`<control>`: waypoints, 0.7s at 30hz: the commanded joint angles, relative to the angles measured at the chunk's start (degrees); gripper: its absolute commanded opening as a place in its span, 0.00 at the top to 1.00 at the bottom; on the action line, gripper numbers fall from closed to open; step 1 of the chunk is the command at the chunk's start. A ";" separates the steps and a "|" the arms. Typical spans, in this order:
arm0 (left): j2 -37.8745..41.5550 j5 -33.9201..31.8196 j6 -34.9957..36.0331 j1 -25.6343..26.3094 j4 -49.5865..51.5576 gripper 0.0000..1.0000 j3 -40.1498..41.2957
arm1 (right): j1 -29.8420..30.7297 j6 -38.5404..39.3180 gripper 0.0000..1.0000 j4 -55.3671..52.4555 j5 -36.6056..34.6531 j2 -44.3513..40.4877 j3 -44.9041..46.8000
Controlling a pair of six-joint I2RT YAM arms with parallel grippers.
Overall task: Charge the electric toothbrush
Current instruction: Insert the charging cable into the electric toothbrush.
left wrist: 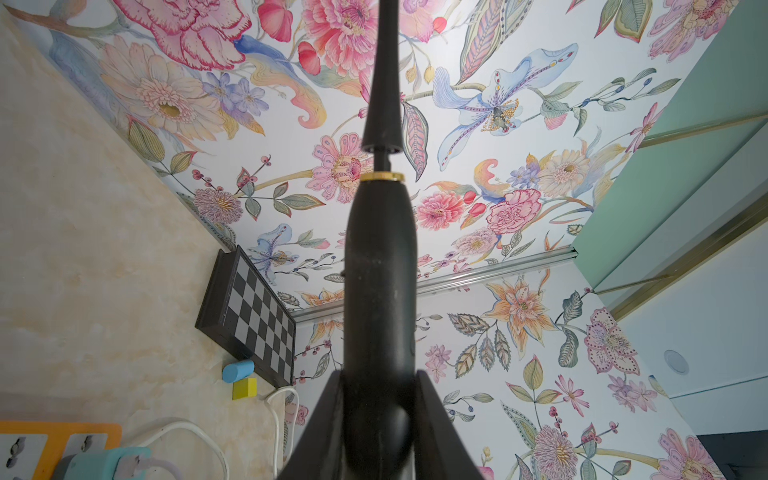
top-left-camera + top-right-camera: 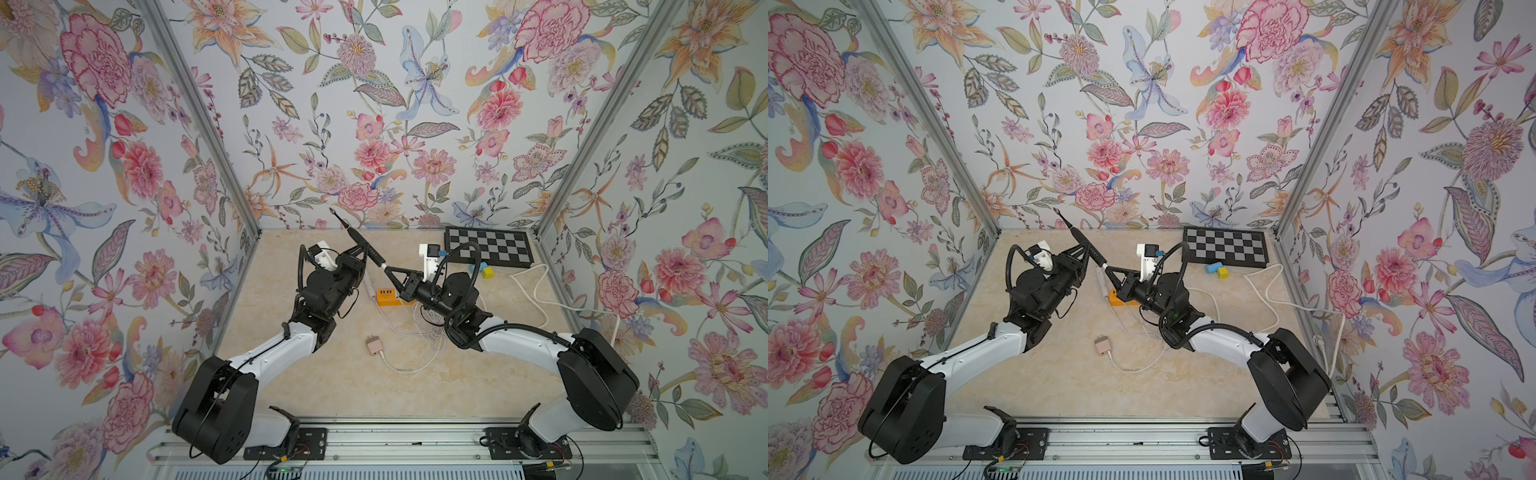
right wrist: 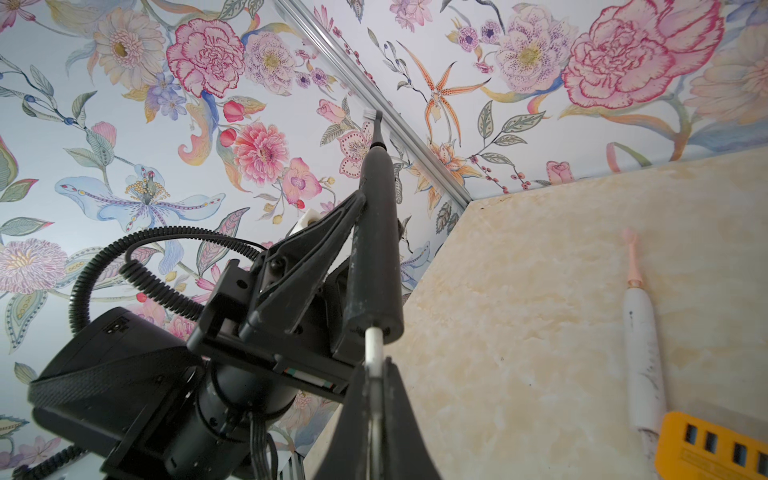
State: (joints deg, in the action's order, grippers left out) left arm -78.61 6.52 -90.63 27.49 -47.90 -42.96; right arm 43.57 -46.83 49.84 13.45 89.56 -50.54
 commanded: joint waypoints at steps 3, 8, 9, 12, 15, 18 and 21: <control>-2.19 12.47 1.97 4.03 -0.56 1.00 -2.87 | -1.08 -0.75 1.00 6.46 0.88 1.37 -4.79; -0.57 10.64 2.24 6.78 0.76 1.00 -1.20 | -1.80 0.43 1.00 5.78 -0.57 0.70 -5.22; -0.21 10.44 2.83 7.48 1.39 1.00 -1.24 | -2.06 0.40 1.00 5.68 -0.51 0.84 -5.55; 0.21 10.13 3.09 9.23 1.78 1.00 -0.88 | -2.37 0.25 1.00 5.51 -0.73 1.12 -6.29; -0.51 10.76 3.62 11.08 1.40 1.00 -1.20 | -2.41 0.23 1.00 5.15 0.13 1.71 -7.54; -1.62 11.44 3.78 12.48 0.94 1.00 -1.21 | -2.27 0.14 1.00 4.30 1.82 2.20 -8.34; -1.32 11.05 4.26 11.46 0.94 1.00 -0.04 | -2.30 -0.13 0.99 4.30 3.28 1.58 -7.48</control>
State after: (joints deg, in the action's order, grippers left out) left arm -79.83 -0.38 -87.18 30.94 -50.19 -45.12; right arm 41.45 -46.78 49.17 18.52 90.02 -53.32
